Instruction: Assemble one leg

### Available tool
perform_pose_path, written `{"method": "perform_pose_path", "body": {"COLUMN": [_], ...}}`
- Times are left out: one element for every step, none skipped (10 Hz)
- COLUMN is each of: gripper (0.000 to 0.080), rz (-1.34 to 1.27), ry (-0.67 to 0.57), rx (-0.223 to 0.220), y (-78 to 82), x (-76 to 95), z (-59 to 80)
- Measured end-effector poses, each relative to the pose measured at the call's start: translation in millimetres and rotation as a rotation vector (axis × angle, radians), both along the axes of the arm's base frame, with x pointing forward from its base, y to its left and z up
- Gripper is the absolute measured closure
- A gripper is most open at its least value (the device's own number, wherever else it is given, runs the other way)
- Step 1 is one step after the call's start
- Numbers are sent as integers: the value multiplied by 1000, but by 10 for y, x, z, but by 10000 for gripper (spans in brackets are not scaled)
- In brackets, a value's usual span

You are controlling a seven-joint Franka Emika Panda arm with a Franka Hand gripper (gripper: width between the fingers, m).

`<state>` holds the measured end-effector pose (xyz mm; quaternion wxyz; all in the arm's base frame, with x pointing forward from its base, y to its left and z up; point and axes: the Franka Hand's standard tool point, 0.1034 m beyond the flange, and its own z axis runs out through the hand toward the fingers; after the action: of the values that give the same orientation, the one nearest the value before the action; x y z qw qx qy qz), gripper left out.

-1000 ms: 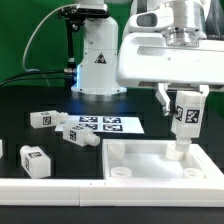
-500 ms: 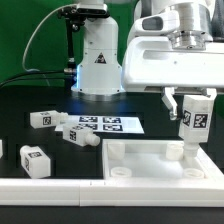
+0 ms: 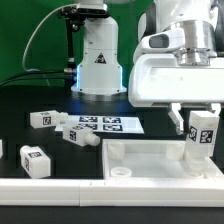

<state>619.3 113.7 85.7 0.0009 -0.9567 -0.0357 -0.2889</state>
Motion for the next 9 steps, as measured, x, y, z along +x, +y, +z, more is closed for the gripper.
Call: {"method": "perform_pose_path", "body": {"gripper": [521,521,521,521,521,521,521,521,521], "rz": [2,2,3,4,4,4,6,11,14], "ry": [4,2,-1,-7,-7,-3,-2,0,4], "rx": [-3,-4,-4,-5,-7,-11,-13,-18,-21], "y": [-4,-5,-4,-5,-13,-20,-24,-27,-28], "x": [-10,-12,-11,-6,-11,-9,-1,-6,-16], "z": [-26,-44,-44,-45,-77,-124,-142,-159,-188]}}
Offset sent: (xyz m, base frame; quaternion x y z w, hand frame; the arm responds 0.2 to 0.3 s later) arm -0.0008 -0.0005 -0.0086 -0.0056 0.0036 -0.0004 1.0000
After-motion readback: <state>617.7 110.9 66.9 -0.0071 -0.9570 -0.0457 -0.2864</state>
